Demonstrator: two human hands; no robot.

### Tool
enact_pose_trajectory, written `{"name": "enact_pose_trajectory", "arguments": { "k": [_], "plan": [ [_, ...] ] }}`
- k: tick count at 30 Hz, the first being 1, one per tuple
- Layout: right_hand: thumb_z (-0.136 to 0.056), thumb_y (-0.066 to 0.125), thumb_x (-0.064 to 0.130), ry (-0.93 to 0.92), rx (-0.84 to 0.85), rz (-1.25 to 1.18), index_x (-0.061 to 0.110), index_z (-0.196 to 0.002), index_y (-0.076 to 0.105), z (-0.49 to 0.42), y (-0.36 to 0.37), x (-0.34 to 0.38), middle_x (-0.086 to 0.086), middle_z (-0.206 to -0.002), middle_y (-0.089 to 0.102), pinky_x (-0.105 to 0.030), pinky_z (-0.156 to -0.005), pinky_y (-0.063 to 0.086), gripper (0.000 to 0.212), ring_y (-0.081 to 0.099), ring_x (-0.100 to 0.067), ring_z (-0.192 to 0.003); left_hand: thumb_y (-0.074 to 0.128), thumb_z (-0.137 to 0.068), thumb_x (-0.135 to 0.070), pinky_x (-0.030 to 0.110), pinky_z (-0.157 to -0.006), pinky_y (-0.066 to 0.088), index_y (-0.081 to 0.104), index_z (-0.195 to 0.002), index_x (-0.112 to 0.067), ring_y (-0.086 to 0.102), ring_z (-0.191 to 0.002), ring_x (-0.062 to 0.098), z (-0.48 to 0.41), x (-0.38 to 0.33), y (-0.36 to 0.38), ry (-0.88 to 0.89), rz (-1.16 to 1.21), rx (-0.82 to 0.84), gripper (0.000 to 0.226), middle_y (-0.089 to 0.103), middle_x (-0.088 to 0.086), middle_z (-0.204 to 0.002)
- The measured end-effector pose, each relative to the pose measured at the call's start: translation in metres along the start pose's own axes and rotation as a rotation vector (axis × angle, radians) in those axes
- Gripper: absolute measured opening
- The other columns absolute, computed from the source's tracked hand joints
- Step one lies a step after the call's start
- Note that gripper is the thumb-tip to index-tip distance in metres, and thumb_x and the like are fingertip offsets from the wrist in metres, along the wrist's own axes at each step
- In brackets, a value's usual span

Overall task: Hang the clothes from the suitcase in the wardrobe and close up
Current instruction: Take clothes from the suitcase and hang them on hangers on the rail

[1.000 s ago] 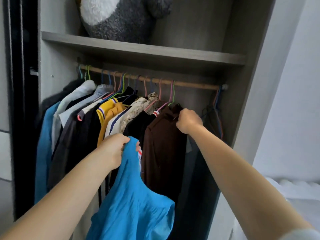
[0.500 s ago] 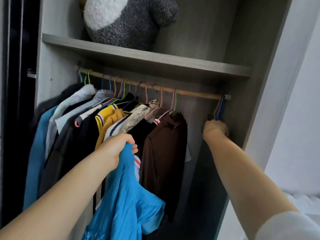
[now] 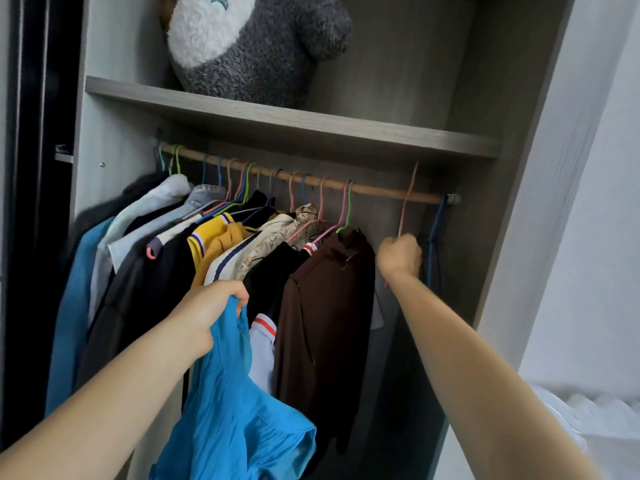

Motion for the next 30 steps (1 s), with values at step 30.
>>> {"name": "enact_pose_trajectory", "arguments": {
  "k": [30],
  "plan": [
    [-0.097,0.042,0.028,0.404,0.584,-1.328,0.014,-0.050,0.032,0.207,0.040,-0.010,0.001,-0.047,0.021,-0.023,-0.039,0.011,0.049,0.015,-0.011,-0.040,0.057,-0.090,-0.019,0.011,-0.041,0.040,0.069,-0.090,-0.005,0.052,-0.043,0.006,0.075,0.028,-0.057,0.033,0.156,-0.033,0.018,0.055,0.002,-0.055]
  ]
}}
Point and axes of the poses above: each hand's wrist, its own z-axis away from the middle knuckle, its own y-axis out of the palm, x = y × z, the point moved 7 cm from there along -z, towards the middle knuckle
